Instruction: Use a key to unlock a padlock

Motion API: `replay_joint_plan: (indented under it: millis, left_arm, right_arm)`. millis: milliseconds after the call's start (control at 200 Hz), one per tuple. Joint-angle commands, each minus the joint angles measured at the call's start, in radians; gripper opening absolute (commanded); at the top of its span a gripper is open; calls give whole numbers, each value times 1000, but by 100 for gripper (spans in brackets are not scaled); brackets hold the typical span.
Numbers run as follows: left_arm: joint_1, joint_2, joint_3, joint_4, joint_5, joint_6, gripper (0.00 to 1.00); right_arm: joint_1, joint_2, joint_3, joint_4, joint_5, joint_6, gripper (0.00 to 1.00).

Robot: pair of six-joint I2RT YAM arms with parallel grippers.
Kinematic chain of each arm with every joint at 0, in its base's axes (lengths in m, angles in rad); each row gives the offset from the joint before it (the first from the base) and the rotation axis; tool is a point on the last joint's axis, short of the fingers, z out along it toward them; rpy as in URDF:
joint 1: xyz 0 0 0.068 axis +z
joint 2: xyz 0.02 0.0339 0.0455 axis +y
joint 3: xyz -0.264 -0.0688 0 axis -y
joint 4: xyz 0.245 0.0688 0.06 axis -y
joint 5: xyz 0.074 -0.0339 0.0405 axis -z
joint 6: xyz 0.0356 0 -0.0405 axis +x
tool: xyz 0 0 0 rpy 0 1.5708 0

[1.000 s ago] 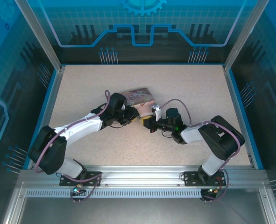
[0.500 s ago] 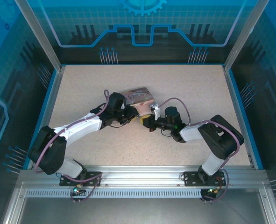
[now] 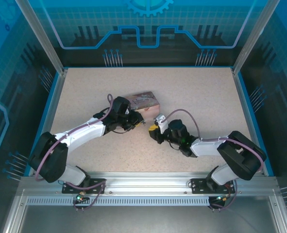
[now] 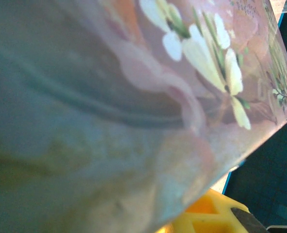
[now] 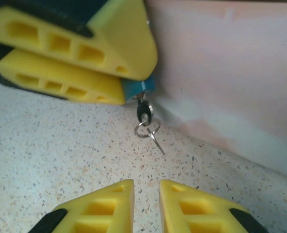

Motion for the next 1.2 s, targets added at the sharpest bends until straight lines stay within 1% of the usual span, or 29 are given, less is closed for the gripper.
replay_joint_plan:
  millis: [0,115,235,300,385,435,560,730,905,1045,1196]
  left_arm:
    - [8,-48,42,2,5,-1,0]
    - [8,-45,42,2,12,24,0]
    - [9,-47,37,5,17,35,0]
    - [9,-48,30,17,22,32,0]
    - [8,-47,23,31,28,22,0]
    - [8,-47,19,43,35,16,0]
    - [8,-49,10,70,47,4,0]
    - [8,-50,5,86,55,1,0]
    - [8,-50,-2,98,58,-4,0]
    - [8,-46,-10,111,61,-10,0]
    - [8,-45,-13,118,62,-14,0]
  right_arm:
    - [10,-16,-18,-18,79,-67,25]
    - [-12,13,-6,23,-29,-13,27]
    - [-46,44,9,88,-182,65,33]
    - [-58,54,21,119,-239,93,36]
    - [-72,66,34,141,-266,118,36]
    - [-97,80,31,177,-284,157,36]
    - [-171,140,33,308,-396,269,34]
    - [-182,188,53,362,-431,342,33]
    - [-182,218,67,402,-446,378,33]
    - [-173,225,87,371,-441,364,34]
    - [-154,233,112,326,-435,342,33]
